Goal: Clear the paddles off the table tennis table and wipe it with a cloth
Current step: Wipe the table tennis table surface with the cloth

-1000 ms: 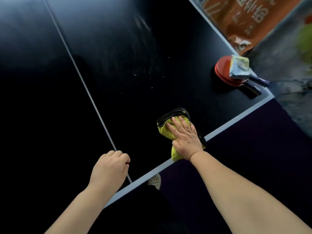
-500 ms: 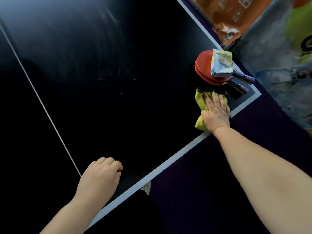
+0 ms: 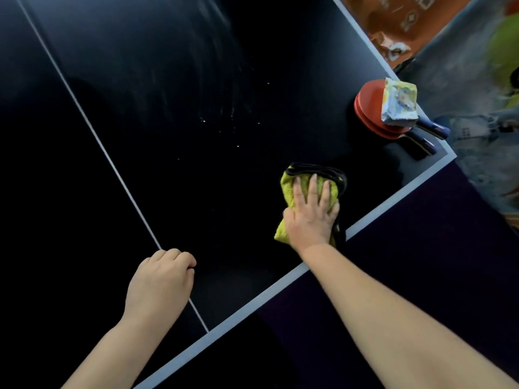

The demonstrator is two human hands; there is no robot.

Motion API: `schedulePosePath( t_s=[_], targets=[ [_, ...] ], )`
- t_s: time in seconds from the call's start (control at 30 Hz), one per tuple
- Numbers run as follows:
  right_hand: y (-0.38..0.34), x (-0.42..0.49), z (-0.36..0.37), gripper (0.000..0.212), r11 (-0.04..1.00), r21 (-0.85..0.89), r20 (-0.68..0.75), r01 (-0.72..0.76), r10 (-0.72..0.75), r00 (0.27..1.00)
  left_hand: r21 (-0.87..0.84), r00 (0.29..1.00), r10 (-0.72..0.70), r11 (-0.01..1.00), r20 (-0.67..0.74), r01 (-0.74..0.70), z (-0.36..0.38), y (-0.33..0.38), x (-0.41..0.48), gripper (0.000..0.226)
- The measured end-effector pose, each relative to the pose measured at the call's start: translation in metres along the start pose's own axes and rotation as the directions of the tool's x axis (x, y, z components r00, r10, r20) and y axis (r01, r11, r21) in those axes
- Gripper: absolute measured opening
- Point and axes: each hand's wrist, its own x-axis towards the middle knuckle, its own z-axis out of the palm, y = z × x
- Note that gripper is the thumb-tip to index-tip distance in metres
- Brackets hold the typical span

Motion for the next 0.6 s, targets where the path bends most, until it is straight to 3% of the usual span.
schedulePosePath(
  t_s=[0.23,0.43,0.6],
  targets=[
    [-0.108,-0.055,0.024,0.073,0.945,-0.049,0.122,0.324,-0.316,0.941,-0.052,0.982,-0.185,0.982,-0.038,0.182,-0.016,-0.05,-0.024,0.02],
    [-0.183,-0.091,0.054,0.07,0.71,-0.057,0.186,0.702,-0.683,0.706,-0.027,0.951,-0.288,0.958,-0.115,0.286,-0.023,-0.082,-0.033,0.017],
    [-0.159,-0.048,0.041,0.068,0.518,-0.172,0.165,0.838,-0.823,0.543,-0.02,0.955,-0.273,0.962,-0.114,0.273,-0.026,-0.078,-0.012,0.015]
  ],
)
